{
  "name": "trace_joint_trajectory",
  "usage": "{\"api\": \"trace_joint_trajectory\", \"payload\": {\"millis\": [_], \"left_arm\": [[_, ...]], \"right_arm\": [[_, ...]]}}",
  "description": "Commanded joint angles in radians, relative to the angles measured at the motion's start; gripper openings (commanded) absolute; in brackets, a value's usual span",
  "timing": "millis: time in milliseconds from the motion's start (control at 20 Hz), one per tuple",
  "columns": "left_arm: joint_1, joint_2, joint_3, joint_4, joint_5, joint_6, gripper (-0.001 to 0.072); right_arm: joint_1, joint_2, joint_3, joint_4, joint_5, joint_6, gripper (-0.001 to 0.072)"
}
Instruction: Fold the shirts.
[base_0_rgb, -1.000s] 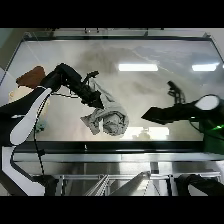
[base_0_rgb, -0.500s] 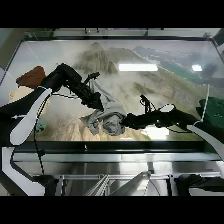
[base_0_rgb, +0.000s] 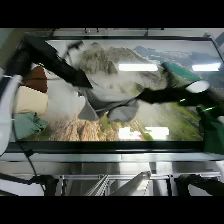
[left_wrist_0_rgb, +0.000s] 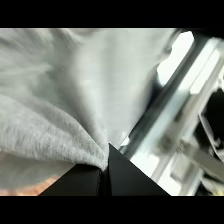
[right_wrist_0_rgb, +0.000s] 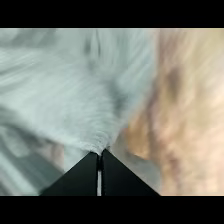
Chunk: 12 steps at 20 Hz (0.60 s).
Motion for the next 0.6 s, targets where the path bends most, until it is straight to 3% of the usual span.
{"api": "trace_joint_trajectory", "payload": {"millis": [0,200,550], "left_arm": [[0.151,0.206,0.168,-0.002,-0.069,-0.047,0.0013],[0.209,0.376,0.256,-0.029,-0.113,-0.055,0.0014],[0.153,0.614,0.015,-0.024,-0.146,-0.018,0.0014]], "right_arm": [[-0.268,0.272,0.203,-0.191,0.032,0.114,0.0011],[-0.407,0.474,0.356,-0.097,0.005,0.031,0.0012],[-0.402,0.581,0.354,-0.086,0.139,0.010,0.0012]]}}
